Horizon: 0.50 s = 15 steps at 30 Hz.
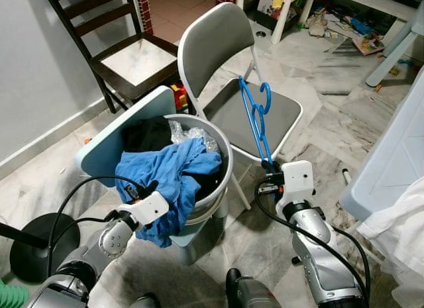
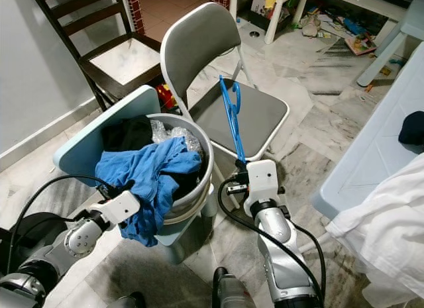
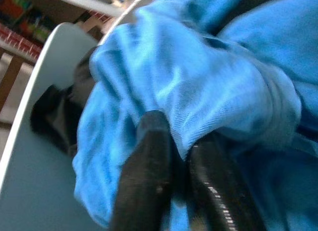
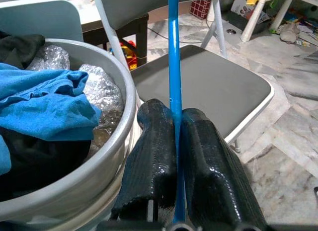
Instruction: Hang hanger
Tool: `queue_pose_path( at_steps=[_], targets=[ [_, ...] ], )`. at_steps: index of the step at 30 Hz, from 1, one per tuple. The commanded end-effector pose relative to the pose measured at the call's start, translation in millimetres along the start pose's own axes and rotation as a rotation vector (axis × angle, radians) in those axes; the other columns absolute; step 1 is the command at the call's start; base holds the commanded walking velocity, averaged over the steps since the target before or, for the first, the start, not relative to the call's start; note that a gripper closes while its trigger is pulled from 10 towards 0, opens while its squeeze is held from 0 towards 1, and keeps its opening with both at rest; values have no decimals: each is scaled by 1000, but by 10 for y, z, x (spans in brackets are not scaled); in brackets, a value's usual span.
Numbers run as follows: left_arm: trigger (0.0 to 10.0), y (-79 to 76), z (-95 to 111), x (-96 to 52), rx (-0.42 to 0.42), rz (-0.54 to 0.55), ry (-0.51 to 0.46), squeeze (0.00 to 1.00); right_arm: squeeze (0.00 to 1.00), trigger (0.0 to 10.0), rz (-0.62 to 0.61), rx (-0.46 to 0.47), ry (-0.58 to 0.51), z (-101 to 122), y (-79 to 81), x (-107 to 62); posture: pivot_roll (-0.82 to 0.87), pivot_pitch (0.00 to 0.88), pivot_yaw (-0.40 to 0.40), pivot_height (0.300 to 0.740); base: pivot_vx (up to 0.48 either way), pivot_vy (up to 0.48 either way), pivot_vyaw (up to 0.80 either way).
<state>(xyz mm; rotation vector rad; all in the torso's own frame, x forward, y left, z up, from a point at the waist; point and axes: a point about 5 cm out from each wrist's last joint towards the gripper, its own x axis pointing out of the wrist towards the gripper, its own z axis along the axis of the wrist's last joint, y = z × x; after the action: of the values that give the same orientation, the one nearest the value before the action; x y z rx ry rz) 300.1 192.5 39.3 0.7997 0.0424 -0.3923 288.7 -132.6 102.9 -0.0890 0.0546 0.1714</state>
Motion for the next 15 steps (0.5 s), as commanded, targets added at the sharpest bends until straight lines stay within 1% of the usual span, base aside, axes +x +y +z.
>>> queue_pose_path(
  at_steps=[1, 2, 3, 4, 5, 9, 10, 12, 15],
  targets=[
    [0, 77, -3, -2, -117, 46, -1, 0, 0, 10000, -10, 3, -6, -3, -23, 2, -211, 217, -17, 740, 0, 0, 0],
    [0, 136, 3, 0, -167, 78, -9, 0, 0, 10000, -12, 3, -7, -3, -31, 7, -206, 215, -16, 740, 0, 0, 0],
    [0, 188, 4, -3, -200, 103, -15, 0, 0, 10000, -15, 4, -7, -4, -40, 13, -201, 212, -15, 740, 0, 0, 0],
    [0, 272, 9, -15, -235, 140, -33, 0, 0, 10000, -19, 6, -8, -7, -46, 22, -193, 208, -13, 740, 0, 0, 0],
    [0, 335, 19, -30, -257, 162, -54, 0, 0, 10000, -16, 8, -8, -8, -30, 35, -186, 204, -12, 740, 0, 0, 0],
    [0, 372, 34, -36, -261, 163, -70, 0, 0, 10000, -5, 13, -12, -4, 8, 56, -177, 201, -11, 740, 0, 0, 0],
    [0, 393, 50, -31, -273, 166, -81, 0, 0, 10000, -1, 16, -14, 0, 27, 71, -164, 197, -10, 740, 0, 0, 0],
    [0, 456, 114, -10, -315, 168, -122, 0, 0, 10000, 8, 23, -19, 8, 66, 105, -151, 191, -7, 740, 0, 0, 0],
    [0, 563, 270, 43, -389, 180, -198, 0, 0, 10000, 16, 30, -22, 10, 95, 149, -122, 181, -4, 740, 0, 0, 0]
  ],
)
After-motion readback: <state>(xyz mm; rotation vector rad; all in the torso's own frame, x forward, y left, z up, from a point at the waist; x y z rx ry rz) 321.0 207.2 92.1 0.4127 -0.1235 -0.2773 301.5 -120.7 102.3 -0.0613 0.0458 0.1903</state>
